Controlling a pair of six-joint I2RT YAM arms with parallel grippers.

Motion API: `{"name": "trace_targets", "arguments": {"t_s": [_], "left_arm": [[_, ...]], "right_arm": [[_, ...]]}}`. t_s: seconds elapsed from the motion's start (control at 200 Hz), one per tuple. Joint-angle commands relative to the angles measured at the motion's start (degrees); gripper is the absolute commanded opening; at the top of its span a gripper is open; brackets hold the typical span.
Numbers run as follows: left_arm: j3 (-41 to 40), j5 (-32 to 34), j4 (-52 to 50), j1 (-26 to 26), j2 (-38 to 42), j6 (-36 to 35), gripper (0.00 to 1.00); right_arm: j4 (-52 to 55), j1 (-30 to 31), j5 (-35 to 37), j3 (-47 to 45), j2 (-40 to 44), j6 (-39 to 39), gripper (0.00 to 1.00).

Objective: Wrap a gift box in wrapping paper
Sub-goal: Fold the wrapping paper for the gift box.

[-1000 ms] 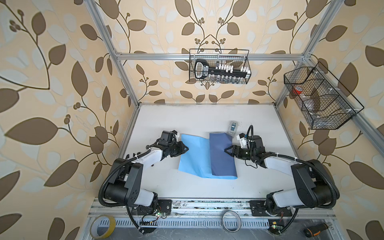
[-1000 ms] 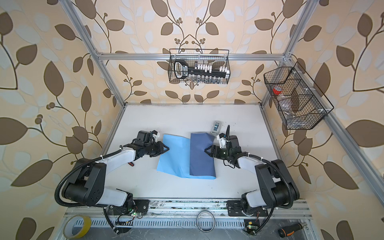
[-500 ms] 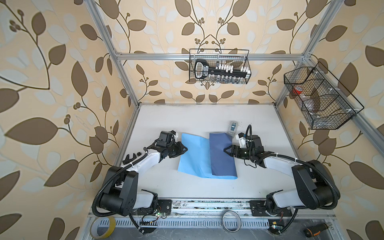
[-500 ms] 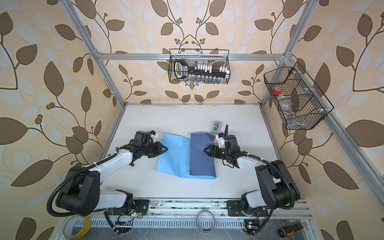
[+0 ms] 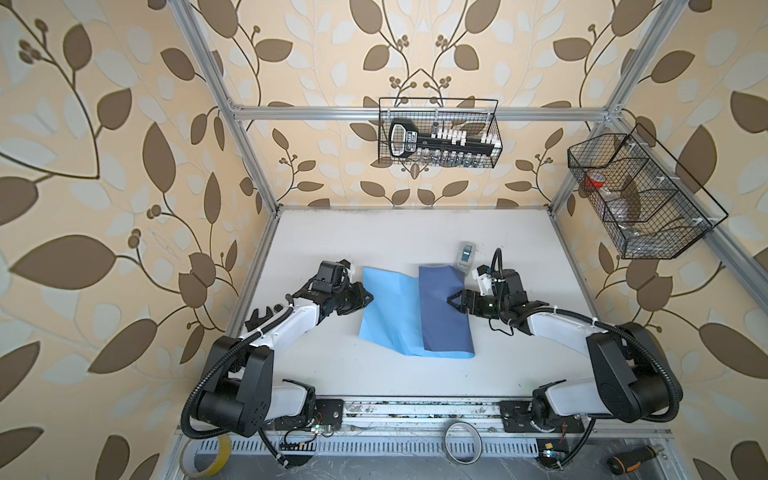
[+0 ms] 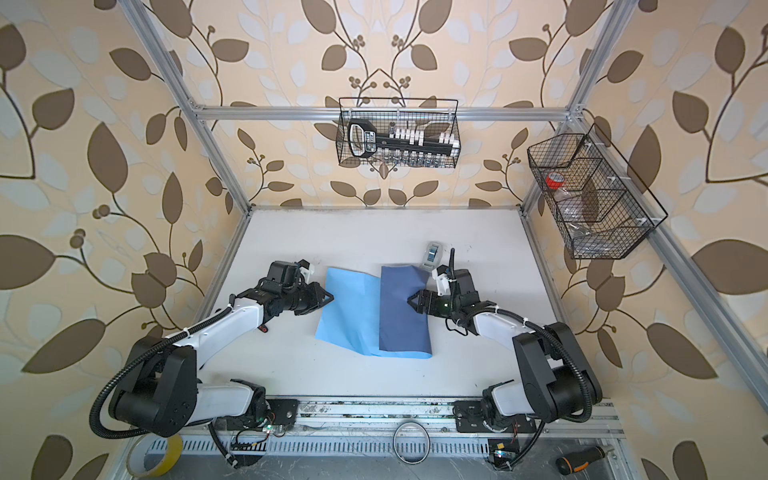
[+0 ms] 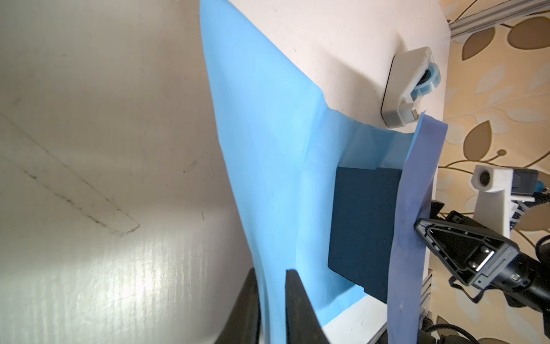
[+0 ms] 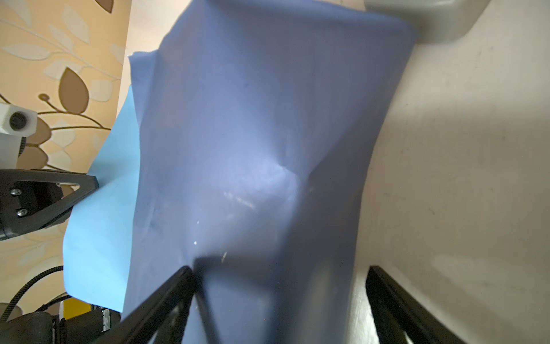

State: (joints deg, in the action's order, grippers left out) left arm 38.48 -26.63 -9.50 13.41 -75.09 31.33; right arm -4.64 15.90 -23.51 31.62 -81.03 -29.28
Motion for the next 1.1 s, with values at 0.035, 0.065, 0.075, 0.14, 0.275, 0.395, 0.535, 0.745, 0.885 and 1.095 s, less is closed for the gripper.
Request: {"name": "trace_targets", "arguments": {"t_s": [0.035,0.065,0.075,0.14,0.275,0.395,0.535,0.745,0.885,1.095], "left_arm": [[2.0,-1.0,-0.1,-0.5,2.0,-1.0,0.18],[2.0,-1.2,-0.1,-0.5,2.2,-0.9,0.18],[2.0,-1.2,-0.1,-0.5,2.3,-0.9,0.18],[2.2,-1.5,-0.3,-0.5,2.9,-0.6,0.18],[2.7,-2.4,-0.7,-0.4,4.0,-0.5,0.15],[3.4,-4.1,-1.0,-0.5,3.9,0.0,0.10],[3.3,-7.7,0.9,-0.2,5.5,3.0,0.05],[4.3,-8.6,5.7,4.6,7.1,9.6,0.00],[5.7,-5.8,8.3,10.0,6.7,14.3,0.00],[7.2,0.1,13.8,18.5,3.9,22.7,0.00]], "right_arm": [[11.8,0.5,9.7,-0.7,-1.5,2.7,0.93],[12.1,0.6,9.9,-0.6,-1.5,2.9,0.93],[12.2,0.6,9.9,-0.6,-1.6,2.9,0.93],[12.5,0.6,10.1,-0.6,-1.6,3.0,0.94],[12.7,0.6,10.5,-0.5,-1.8,3.4,0.94],[12.7,0.6,10.3,-0.3,-1.9,3.4,0.94],[12.8,0.6,10.5,-0.3,-2.0,3.5,0.95],[12.4,0.6,10.4,-0.4,-2.3,3.4,0.97],[12.4,0.6,10.1,-0.2,-2.7,3.7,0.97],[12.0,0.6,9.6,-0.2,-2.9,3.8,0.97]]}}
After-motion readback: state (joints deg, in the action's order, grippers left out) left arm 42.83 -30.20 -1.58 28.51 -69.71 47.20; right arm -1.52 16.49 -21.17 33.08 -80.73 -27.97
